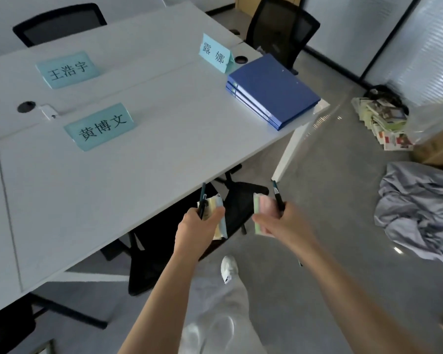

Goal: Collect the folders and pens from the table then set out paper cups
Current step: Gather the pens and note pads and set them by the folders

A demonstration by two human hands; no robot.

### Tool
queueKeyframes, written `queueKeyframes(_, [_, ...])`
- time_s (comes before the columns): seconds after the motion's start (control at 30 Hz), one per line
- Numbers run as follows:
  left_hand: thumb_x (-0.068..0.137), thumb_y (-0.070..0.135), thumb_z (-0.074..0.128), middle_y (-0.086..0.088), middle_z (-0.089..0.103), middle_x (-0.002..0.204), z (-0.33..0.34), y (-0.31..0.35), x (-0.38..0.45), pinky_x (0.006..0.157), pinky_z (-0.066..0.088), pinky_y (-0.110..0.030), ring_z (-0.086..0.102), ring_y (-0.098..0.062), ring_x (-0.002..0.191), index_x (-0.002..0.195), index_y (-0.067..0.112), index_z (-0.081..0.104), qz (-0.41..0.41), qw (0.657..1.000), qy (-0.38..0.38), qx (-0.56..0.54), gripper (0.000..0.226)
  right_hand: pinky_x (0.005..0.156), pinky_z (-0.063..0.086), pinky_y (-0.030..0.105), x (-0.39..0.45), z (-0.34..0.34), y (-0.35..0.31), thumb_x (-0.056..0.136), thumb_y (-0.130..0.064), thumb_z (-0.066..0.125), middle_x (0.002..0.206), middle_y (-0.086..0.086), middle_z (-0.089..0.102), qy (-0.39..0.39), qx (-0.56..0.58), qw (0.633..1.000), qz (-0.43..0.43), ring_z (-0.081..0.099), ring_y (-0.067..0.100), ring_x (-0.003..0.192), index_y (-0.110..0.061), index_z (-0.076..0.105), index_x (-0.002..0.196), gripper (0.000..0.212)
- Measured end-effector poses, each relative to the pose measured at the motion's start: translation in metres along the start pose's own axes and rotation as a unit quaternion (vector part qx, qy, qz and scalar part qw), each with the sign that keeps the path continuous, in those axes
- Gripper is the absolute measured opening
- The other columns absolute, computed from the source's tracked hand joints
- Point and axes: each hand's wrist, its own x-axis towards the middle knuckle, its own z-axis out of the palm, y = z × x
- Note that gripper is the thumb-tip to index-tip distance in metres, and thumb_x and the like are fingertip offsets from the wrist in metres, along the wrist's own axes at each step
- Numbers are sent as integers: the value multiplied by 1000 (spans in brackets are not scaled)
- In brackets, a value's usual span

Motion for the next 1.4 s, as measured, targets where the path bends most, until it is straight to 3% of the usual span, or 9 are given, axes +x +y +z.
queueKeyframes(0.13, [82, 60, 61, 1, 56, 80, 9, 38, 67, 62, 41, -30, 55, -17, 71, 102, 10, 59, -27, 999, 7, -31, 53, 42, 37, 10, 68, -4, -48, 75, -31, 76, 84, -8, 56, -26, -16, 999, -15, 52, -1, 67, -19, 51, 94, 34])
queueKeyframes(0.3, [83, 56, 63, 0, 55, 79, 18, 82, 136, 64, 41, -31, 57, -22, 76, 107, 7, 57, -67, 997, 7, -38, 56, 60, 39, 23, 142, -20, -96, 73, -35, 77, 90, -7, 56, -41, -42, 998, -28, 55, 5, 73, -19, 48, 103, 45])
queueKeyframes(0.43, [82, 57, 63, -3, 58, 91, 26, 110, 186, 73, 44, -32, 59, -26, 89, 111, 8, 54, -93, 995, 18, -24, 58, 57, 43, 21, 200, -30, -119, 72, -33, 78, 87, -6, 59, -40, -60, 996, -45, 58, 4, 73, -21, 49, 86, 35])
queueKeyframes(0.53, [83, 56, 61, -4, 58, 96, 37, 128, 219, 74, 42, -32, 57, -25, 91, 113, 8, 55, -108, 994, 32, -15, 57, 61, 46, 25, 243, -31, -130, 69, -41, 77, 97, -1, 61, -56, -90, 994, -42, 62, 12, 84, -14, 49, 107, 54])
queueKeyframes(0.67, [83, 57, 59, -7, 62, 101, 57, 145, 267, 79, 47, -35, 59, -28, 94, 113, 9, 56, -146, 988, 53, 4, 57, 77, 54, 38, 311, -22, -145, 68, -48, 74, 98, -1, 60, -93, -137, 986, -37, 63, 17, 87, -14, 45, 109, 60])
queueKeyframes(0.83, [83, 57, 57, -8, 62, 105, 78, 172, 310, 77, 45, -34, 56, -28, 90, 116, 10, 56, -223, 969, 102, 27, 58, 57, 46, 28, 387, -10, -163, 71, -44, 73, 98, -1, 60, -139, -171, 974, -59, 60, 12, 75, -15, 42, 106, 55])
queueKeyframes(1.0, [80, 60, 58, -8, 61, 113, 100, 198, 340, 86, 50, -39, 61, -30, 104, 119, 10, 54, -274, 949, 147, 46, 63, 69, 56, 37, 443, 1, -177, 65, -43, 70, 101, 3, 59, -183, -212, 958, -64, 63, 20, 79, -13, 44, 108, 59])
queueKeyframes(1.2, [80, 64, 57, -6, 54, 123, 110, 213, 365, 82, 44, -35, 59, -29, 112, 127, 12, 51, -297, 933, 177, 99, 70, 72, 51, 35, 476, 16, -184, 69, -40, 68, 111, 9, 56, -190, -256, 945, -67, 61, 30, 92, -9, 41, 113, 60])
queueKeyframes(1.4, [75, 63, 65, -5, 53, 122, 109, 214, 377, 86, 46, -36, 59, -28, 111, 126, 15, 53, -312, 930, 185, 65, 71, 75, 47, 36, 480, 31, -188, 76, -39, 66, 121, 12, 48, -191, -278, 938, -80, 58, 37, 102, -8, 37, 119, 61])
